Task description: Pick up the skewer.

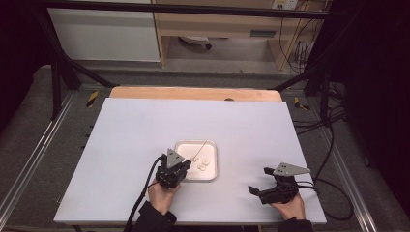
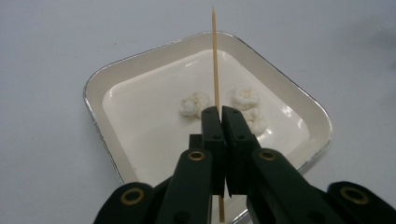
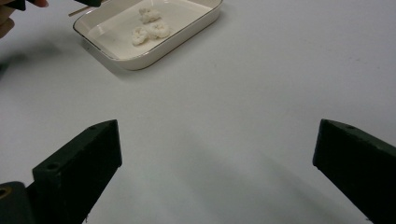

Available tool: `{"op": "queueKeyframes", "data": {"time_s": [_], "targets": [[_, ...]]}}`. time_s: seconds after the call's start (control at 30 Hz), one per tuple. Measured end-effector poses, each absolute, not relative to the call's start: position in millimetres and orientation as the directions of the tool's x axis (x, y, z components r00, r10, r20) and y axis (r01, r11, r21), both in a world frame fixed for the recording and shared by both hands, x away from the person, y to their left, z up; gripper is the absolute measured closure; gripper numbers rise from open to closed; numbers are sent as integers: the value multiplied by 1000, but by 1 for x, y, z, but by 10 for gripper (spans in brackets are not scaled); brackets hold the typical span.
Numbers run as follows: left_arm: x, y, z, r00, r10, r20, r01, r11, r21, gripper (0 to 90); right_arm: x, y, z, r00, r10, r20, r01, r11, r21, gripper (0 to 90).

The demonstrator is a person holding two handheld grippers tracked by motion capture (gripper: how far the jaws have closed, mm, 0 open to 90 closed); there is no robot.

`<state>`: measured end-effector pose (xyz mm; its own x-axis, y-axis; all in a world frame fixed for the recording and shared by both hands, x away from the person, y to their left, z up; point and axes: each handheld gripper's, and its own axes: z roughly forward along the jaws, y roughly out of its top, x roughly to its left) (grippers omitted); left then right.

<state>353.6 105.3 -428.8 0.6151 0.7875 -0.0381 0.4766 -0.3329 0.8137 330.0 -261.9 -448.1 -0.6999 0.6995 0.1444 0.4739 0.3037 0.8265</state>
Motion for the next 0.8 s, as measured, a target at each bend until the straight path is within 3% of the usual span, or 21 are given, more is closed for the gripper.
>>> {"op": "queueKeyframes", "data": {"time_s": [0.33,0.8], "targets": [[353,115,-424,706,707,-24,444,-416,793,885,330,-249,-442,-722,685,93,442,354,824,22],[348,109,-410,806,591,41,354,-536,766,885,330,-220,-429,-768,638,-56,355,497,792,23]]}}
